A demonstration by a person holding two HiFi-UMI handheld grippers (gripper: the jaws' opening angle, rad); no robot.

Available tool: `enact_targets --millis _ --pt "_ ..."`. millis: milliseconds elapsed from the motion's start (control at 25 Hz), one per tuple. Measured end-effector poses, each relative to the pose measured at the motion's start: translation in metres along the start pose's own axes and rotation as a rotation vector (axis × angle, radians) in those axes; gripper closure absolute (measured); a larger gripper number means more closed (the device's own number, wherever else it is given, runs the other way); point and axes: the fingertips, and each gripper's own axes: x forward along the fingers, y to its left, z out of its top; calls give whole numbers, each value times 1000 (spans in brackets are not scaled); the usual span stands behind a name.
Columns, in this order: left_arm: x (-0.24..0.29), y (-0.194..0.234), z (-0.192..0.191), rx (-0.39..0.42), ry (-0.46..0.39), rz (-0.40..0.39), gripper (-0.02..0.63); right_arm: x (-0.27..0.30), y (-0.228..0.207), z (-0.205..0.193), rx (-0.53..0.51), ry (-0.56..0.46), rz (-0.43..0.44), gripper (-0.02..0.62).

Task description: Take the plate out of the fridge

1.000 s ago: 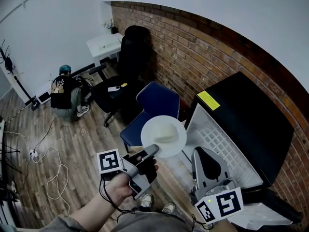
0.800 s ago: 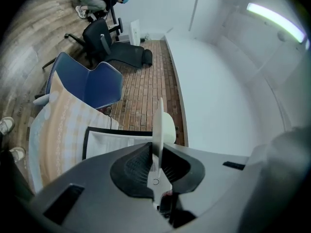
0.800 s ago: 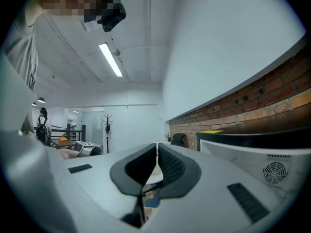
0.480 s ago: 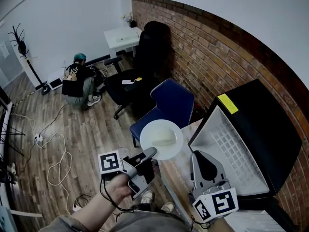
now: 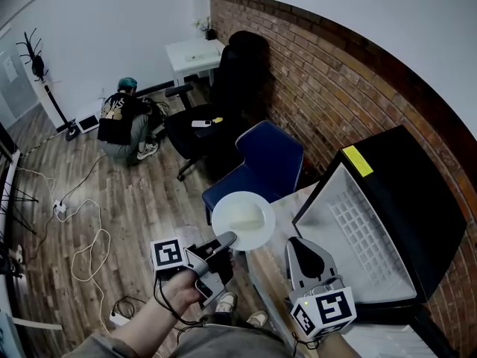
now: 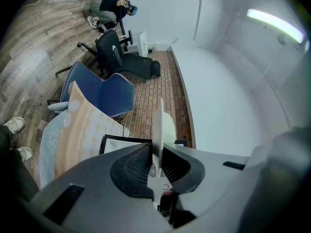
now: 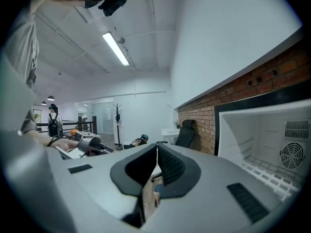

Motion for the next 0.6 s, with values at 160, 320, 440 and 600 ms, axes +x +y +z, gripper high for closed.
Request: enact_targets --millis 160,320,440,600 --pt "-1 1 -1 -1 1 -1 560 -2 -1 -1 2 4 -7 565" --pt "0 0 -1 -1 3 -2 560 -3 -4 0 3 2 -14 565" --pt "0 1 -1 -2 2 2 560 -4 -6 0 5 1 -21 565" --pt "1 -1 -1 0 7 4 560 -6 -9 2 4 -1 -34 565"
